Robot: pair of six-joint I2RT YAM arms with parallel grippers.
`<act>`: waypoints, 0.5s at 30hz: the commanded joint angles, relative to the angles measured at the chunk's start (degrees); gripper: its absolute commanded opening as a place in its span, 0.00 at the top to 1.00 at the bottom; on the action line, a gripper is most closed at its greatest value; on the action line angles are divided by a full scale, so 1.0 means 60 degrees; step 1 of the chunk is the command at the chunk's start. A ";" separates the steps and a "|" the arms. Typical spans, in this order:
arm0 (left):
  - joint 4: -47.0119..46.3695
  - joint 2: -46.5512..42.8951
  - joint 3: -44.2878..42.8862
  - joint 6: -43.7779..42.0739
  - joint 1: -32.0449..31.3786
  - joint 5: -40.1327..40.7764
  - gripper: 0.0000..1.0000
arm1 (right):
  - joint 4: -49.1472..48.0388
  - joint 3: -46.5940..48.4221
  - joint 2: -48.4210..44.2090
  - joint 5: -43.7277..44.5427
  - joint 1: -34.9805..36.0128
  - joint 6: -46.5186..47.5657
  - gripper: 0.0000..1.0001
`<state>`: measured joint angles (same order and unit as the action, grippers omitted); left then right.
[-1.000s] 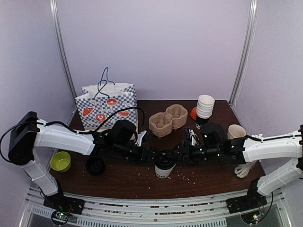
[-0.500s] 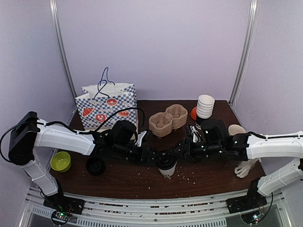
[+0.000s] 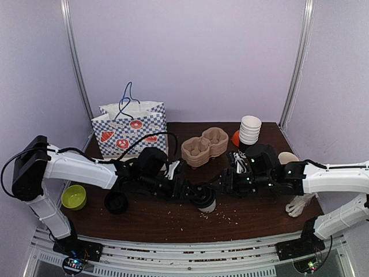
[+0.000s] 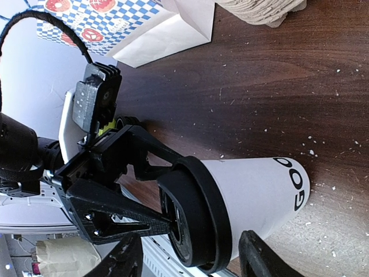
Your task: Pack the takeout coffee
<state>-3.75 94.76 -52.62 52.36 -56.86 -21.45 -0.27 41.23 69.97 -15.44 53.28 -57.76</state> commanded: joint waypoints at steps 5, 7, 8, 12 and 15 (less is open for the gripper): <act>0.0621 0.0423 -0.0440 -0.0256 -0.0030 0.0177 0.20 | 0.0712 0.0475 -0.0118 0.0604 -0.0001 0.0866 0.38; 0.0685 0.0482 -0.0571 -0.0277 -0.0034 0.0144 0.20 | 0.0686 0.0434 -0.0022 0.0593 0.0000 0.0979 0.36; 0.0717 0.0518 -0.0660 -0.0286 -0.0030 0.0147 0.20 | 0.0640 0.0406 0.0034 0.0565 -0.0004 0.0996 0.36; 0.0816 0.0647 -0.0866 -0.0274 -0.0037 0.0105 0.20 | 0.0308 0.0101 0.0241 0.0434 -0.0132 0.0982 0.36; 0.0880 0.0704 -0.0977 -0.0276 -0.0045 0.0090 0.20 | -0.0208 -0.0297 0.0247 0.0261 -0.0348 0.0823 0.37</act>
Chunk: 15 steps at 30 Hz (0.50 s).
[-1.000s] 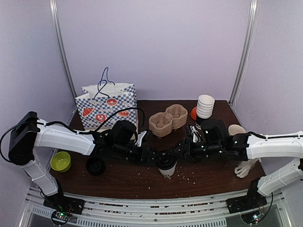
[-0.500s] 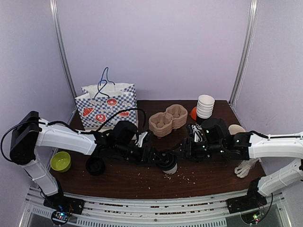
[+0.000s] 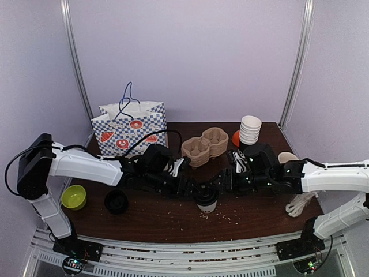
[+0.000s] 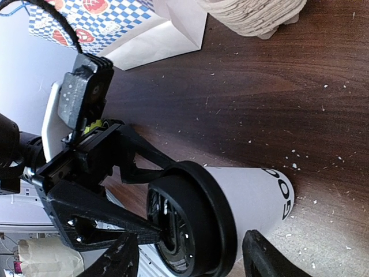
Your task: Pack the takeout coffee
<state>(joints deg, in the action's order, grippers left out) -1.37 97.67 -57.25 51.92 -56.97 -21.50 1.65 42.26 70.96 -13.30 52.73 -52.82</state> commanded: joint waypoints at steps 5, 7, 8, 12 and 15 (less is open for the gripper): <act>0.0606 0.0303 -0.0470 -0.0223 -0.0026 0.0060 0.19 | -0.1253 -0.0949 0.0132 -0.0394 -0.0502 -0.0145 0.42; 0.0619 0.0329 -0.0567 -0.0220 -0.0037 0.0042 0.19 | -0.1330 -0.1051 0.0215 -0.0462 -0.0573 -0.0134 0.43; 0.0630 0.0357 -0.0609 -0.0218 -0.0041 0.0038 0.18 | -0.1399 -0.1103 0.0259 -0.0515 -0.0604 -0.0140 0.44; 0.0696 0.0425 -0.0760 -0.0231 -0.0055 0.0009 0.16 | -0.1498 -0.1241 0.0331 -0.0555 -0.0679 -0.0172 0.45; 0.0707 0.0398 -0.0840 -0.0245 -0.0069 -0.0034 0.14 | -0.1587 -0.1402 0.0303 -0.0559 -0.0765 -0.0219 0.46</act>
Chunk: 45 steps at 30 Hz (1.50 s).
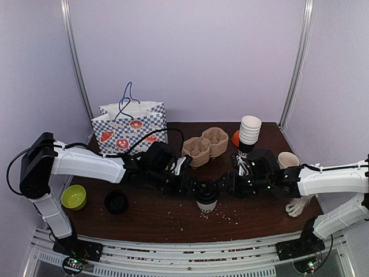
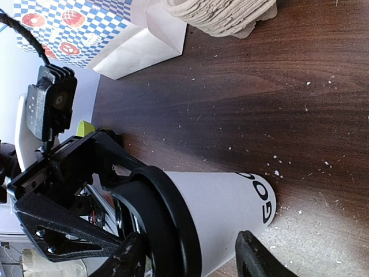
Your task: Pack the takeout coffee
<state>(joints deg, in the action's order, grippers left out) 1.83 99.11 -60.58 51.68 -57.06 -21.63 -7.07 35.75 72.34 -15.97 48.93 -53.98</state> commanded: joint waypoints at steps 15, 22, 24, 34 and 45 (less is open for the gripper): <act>0.0434 -0.0094 -0.0524 -0.0209 -0.0058 0.0544 0.07 | -0.0462 -0.0575 0.0302 -0.0298 -0.0312 -0.0100 0.46; 0.0215 -0.0030 -0.0158 0.0019 0.0015 0.0758 0.21 | -0.0593 -0.0765 0.0408 -0.0299 -0.0327 -0.0170 0.51; 0.0179 -0.0039 -0.0104 0.0016 0.0031 0.0748 0.26 | -0.0579 -0.0812 0.0417 -0.0298 -0.0328 -0.0181 0.52; -0.0163 0.0133 0.0294 0.0157 0.0036 0.0682 0.37 | -0.0985 -0.1285 0.0690 -0.0313 -0.0331 -0.0384 0.55; -0.0212 -0.0110 0.0380 0.0055 0.0033 0.0571 0.23 | -0.1110 -0.1232 0.0353 -0.0480 -0.0332 -0.0462 0.46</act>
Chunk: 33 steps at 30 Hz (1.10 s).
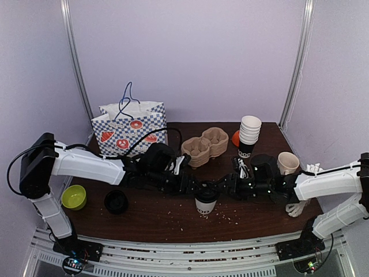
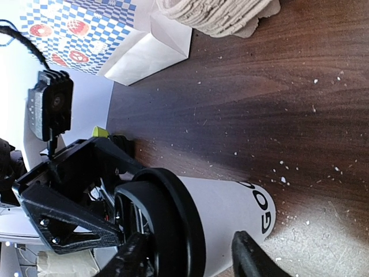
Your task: Pack the takeout coffee
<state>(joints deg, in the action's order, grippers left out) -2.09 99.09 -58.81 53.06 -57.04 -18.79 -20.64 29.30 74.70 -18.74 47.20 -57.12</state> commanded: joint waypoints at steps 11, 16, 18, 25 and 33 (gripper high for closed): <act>0.0858 -0.0551 -0.0400 -0.0397 0.0000 -0.0018 0.07 | 0.2269 0.0705 -0.0690 -0.0327 -0.0019 0.0611 0.18; 0.0770 -0.0581 -0.0090 -0.0293 -0.0016 -0.0004 0.08 | 0.2195 0.0541 -0.0597 -0.0537 0.0009 0.0709 0.11; 0.0669 -0.0585 0.0032 -0.0254 -0.0029 -0.0070 0.09 | 0.2014 0.0430 -0.0487 -0.0708 0.0034 0.0675 0.12; 0.0698 -0.0441 0.0234 -0.0280 -0.0042 -0.0062 0.15 | 0.1729 0.0245 -0.0151 -0.0802 0.0084 0.0616 0.20; 0.0678 -0.0212 0.0562 -0.0226 -0.0031 -0.0020 0.27 | 0.1507 -0.0148 0.0120 -0.0722 0.0073 0.0505 0.29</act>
<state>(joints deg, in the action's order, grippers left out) 1.23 96.92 -57.76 52.16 -57.08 -19.49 -12.99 30.94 73.60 -23.46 47.31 -54.33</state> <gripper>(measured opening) 0.745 0.723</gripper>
